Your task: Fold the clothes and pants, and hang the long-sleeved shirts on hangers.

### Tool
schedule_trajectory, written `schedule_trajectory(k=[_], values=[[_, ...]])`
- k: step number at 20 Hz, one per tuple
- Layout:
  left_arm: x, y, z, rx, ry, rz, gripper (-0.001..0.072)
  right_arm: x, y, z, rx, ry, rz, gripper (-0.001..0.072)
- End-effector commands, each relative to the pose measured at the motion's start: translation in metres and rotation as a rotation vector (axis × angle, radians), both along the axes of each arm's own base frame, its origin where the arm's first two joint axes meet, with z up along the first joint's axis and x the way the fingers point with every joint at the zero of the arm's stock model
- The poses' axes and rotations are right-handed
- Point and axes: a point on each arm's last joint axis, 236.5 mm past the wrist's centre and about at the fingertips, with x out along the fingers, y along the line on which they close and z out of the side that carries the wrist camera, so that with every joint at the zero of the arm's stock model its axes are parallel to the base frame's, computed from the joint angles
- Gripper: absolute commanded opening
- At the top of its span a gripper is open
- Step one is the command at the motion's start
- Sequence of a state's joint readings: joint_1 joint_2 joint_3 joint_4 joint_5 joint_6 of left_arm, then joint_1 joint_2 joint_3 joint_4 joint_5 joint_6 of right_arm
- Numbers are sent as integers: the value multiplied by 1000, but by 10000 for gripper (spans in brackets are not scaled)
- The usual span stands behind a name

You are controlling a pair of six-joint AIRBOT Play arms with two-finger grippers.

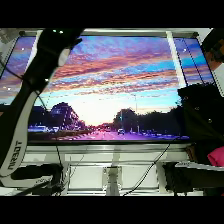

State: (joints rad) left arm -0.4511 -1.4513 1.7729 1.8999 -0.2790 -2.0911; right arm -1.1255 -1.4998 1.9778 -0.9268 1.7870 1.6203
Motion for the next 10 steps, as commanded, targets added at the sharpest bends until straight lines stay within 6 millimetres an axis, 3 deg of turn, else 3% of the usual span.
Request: schedule_trajectory(k=[1, 5, 8, 10], values=[[-29, 43, 19, 232, 6, 93, 10, 79, 101, 78, 122, -390, 340, 32], [-96, 94, 50, 325, 66, 160, 10, 117, 203, 96, 162, -440, 593, 32], [-140, 120, 71, 304, 85, 183, 11, 127, 260, 97, 192, -437, 724, 33], [-167, 134, 88, 277, 63, 191, 11, 131, 284, 100, 205, -448, 772, 33]])
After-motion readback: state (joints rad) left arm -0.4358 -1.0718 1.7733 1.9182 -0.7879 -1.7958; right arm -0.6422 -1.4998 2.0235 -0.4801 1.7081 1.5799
